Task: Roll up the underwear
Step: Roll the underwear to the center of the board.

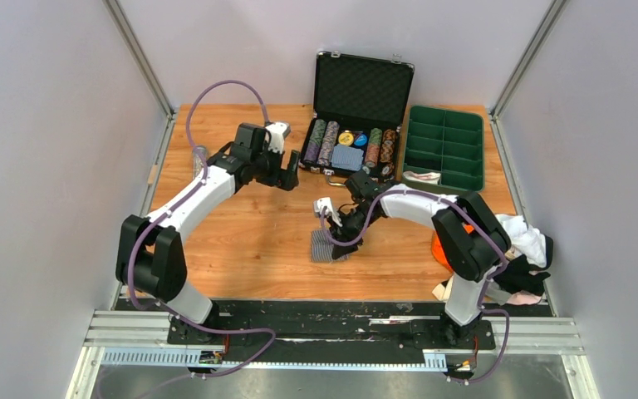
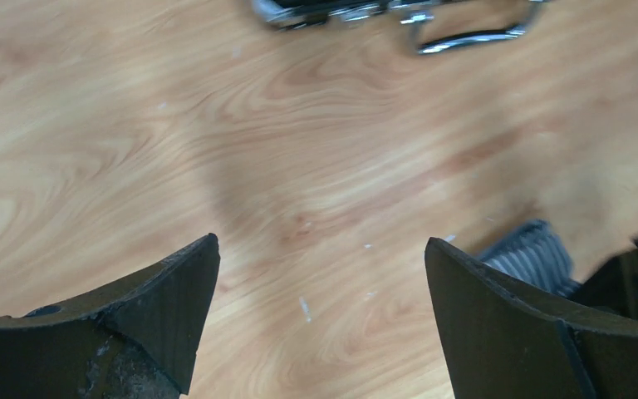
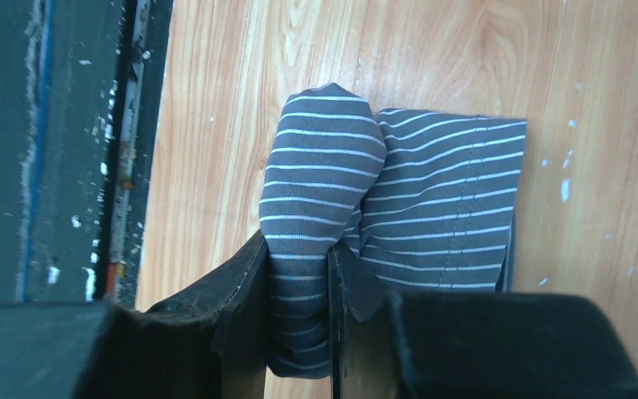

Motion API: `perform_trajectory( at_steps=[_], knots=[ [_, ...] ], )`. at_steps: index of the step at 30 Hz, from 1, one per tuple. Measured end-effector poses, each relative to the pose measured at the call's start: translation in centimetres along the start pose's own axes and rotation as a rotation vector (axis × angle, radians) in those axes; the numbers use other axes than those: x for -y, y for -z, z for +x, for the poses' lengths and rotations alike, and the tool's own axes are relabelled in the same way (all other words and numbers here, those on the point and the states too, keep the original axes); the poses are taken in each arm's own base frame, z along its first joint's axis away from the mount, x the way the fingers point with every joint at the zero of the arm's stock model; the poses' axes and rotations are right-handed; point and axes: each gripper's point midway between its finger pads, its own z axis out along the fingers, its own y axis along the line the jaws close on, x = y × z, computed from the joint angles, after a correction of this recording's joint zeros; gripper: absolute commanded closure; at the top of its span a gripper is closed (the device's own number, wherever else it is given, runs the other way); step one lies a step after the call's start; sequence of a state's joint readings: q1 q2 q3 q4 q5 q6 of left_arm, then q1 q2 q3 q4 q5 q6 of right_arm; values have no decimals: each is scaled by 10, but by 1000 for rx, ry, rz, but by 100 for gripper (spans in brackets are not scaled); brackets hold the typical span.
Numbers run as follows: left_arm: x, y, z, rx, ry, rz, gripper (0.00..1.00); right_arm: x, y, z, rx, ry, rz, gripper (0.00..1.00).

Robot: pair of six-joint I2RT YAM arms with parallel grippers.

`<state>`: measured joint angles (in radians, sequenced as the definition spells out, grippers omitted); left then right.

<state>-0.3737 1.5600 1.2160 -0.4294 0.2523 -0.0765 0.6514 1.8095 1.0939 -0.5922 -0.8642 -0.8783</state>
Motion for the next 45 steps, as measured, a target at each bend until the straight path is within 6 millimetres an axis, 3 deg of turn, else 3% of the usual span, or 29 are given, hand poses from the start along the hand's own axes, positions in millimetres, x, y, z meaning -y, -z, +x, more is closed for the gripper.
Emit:
perform_trajectory(
  at_steps=[2, 5, 10, 13, 16, 17, 20, 25, 32, 41, 45],
  knots=[
    [-18, 2, 3, -12, 58, -114, 3, -2, 1, 1, 6, -91, -27, 100],
    [-33, 6, 15, -53, 103, -186, 23, -5, -3, 1, 10, -200, -77, 100],
    [-27, 13, 9, 7, -2, -121, 27, -9, -8, -3, 46, -353, -154, 99],
    [-1, 27, 14, 109, -246, -53, 27, -8, -8, 0, 78, -447, -189, 99],
    [47, 47, 44, 229, -614, 86, 28, -7, -6, 2, 114, -518, -212, 99],
    [73, 51, 56, 261, -735, 167, 28, -8, -5, 3, 126, -539, -219, 99],
    [105, 56, 89, 336, -1023, 312, 31, -10, -4, 7, 155, -597, -236, 99],
    [133, 43, 137, 369, -1300, 527, 30, -16, -3, 14, 212, -698, -270, 100],
    [155, 8, 179, 396, -1467, 683, 32, -14, 5, 26, 312, -900, -334, 100],
    [178, -19, 194, 419, -1557, 746, 36, -9, 11, 29, 348, -1037, -374, 100],
    [184, -33, 185, 451, -1592, 702, 38, -8, 12, 29, 347, -1075, -380, 100]
  ],
)
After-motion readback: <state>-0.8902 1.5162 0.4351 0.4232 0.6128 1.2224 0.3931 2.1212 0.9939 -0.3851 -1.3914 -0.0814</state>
